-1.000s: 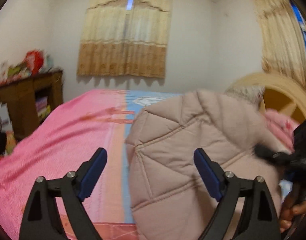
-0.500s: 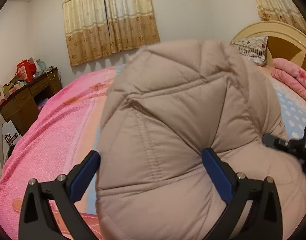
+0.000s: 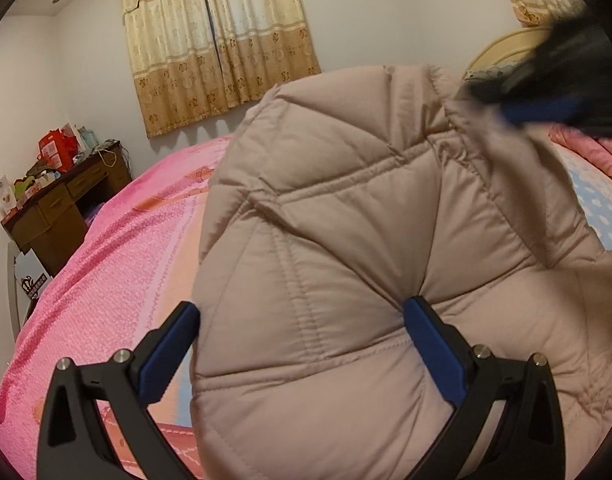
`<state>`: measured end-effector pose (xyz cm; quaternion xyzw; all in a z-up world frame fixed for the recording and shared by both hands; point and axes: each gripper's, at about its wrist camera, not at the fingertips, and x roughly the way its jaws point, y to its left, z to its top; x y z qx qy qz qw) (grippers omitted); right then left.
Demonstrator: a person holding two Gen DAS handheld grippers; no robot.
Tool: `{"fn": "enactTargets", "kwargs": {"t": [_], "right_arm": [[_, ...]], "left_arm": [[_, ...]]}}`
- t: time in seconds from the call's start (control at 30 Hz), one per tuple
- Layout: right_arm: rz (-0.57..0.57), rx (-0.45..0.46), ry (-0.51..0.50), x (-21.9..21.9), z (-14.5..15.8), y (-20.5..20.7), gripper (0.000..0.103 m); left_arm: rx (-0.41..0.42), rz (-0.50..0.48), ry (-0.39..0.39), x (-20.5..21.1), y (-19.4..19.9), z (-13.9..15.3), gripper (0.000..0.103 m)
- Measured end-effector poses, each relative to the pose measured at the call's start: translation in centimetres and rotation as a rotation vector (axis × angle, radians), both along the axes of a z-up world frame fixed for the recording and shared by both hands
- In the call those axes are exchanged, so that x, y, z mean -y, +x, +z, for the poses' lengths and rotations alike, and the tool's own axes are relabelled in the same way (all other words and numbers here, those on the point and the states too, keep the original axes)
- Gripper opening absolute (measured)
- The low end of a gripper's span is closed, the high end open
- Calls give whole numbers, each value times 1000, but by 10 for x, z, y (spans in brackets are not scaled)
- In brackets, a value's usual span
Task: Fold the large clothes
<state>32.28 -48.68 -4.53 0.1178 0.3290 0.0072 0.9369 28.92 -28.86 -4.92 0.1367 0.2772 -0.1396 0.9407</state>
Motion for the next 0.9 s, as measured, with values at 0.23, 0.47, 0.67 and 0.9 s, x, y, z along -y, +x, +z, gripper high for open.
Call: {"fn": "enactTargets", "kwargs": {"t": [0.23,0.47,0.67,0.9], "right_arm": [[-9,-65,100,15,-69,37,39],[-1,-50,232,30,-84,48,40],[-16,-28,265,28,-78,38,42],[-71,104,246,42,-18,-31,53]], "left_arm": [[-54,-18,-92,-11,12,-3,103],[-85,-23,-164,-15,21,-11,103],[-79,-13,-146,-10,18,-12,103],[-130,-26,-150,-20,18,-2,103]]}}
